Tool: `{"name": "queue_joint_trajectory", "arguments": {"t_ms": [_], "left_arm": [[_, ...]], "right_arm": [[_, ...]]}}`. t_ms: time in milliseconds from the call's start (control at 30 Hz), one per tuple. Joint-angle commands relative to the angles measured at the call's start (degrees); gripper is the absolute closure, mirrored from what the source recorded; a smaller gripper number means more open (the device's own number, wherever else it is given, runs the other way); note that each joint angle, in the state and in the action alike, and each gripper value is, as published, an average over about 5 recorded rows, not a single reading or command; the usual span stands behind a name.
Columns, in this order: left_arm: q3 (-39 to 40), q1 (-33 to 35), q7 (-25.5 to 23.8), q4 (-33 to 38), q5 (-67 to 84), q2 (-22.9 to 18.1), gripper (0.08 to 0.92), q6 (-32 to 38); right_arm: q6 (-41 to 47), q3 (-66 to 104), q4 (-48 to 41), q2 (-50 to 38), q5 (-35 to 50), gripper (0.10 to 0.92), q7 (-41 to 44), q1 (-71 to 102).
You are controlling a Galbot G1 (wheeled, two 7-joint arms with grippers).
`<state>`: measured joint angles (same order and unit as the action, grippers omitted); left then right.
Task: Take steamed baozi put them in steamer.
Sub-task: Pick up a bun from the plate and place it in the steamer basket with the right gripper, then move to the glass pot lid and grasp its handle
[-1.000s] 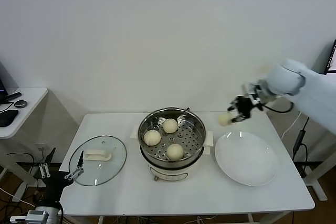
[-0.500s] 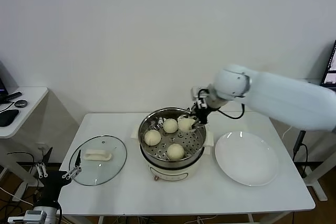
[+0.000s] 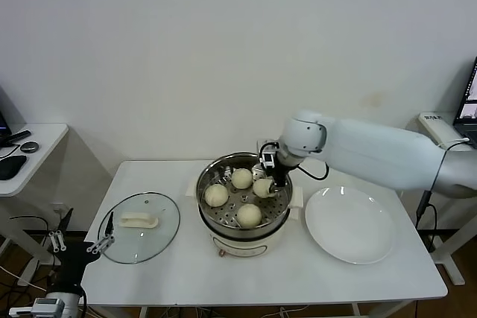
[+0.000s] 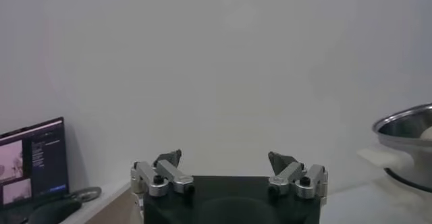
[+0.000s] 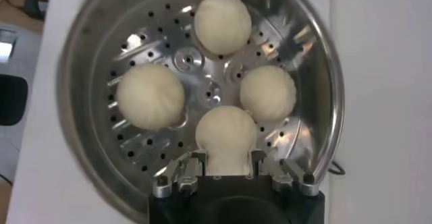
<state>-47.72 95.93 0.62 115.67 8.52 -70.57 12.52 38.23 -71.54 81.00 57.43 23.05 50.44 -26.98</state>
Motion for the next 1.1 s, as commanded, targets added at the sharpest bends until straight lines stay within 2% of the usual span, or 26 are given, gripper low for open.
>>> {"name": "queue_joint_trajectory", "arguments": {"t_ms": [33,133,467,567,700,833,967,1100], "left_arm": [[-0.08,0.0,-0.07,0.08,0.15,0.08,0.177,0.05],[-0.02,-0.01,-0.09,0.16,0.22,0.03,0.177,0.06],[-0.21,-0.01,-0.08,-0.29,0.23,0.72,0.177,0.16],[-0.22,-0.08,-0.1,-0.28,0.32,0.82,0.177,0.2],[0.02,-0.18,-0.2,-0.02,0.51,0.61,0.177,0.34],[0.31,-0.11,-0.27,0.4,0.72,0.34,0.177,0.48],[0.64,-0.04,-0.29,0.74,0.65,-0.29,0.177,0.57],[1.34,0.09,-0.27,0.97,0.24,-1.4,0.177,0.81]], "right_arm": [[1.57,-0.47,-1.61,1.18,-0.79,0.597,-1.13,2.27],[1.66,0.16,-1.19,0.6,-0.32,0.556,-1.92,2.74],[2.53,4.4,5.56,-5.53,3.12,0.272,-3.03,-0.43],[2.96,7.54,9.62,-8.61,5.15,0.218,-4.58,-0.08],[2.6,13.93,15.47,-13.73,8.55,0.204,-11.6,3.91],[-3.34,23.52,20.91,-19.8,11.13,0.203,-22.45,14.49],[-10.67,40.67,26.95,-26.0,10.26,0.203,-33.08,35.99],[-20.42,58.81,29.49,-28.17,5.26,0.203,-38.18,60.52]]}}
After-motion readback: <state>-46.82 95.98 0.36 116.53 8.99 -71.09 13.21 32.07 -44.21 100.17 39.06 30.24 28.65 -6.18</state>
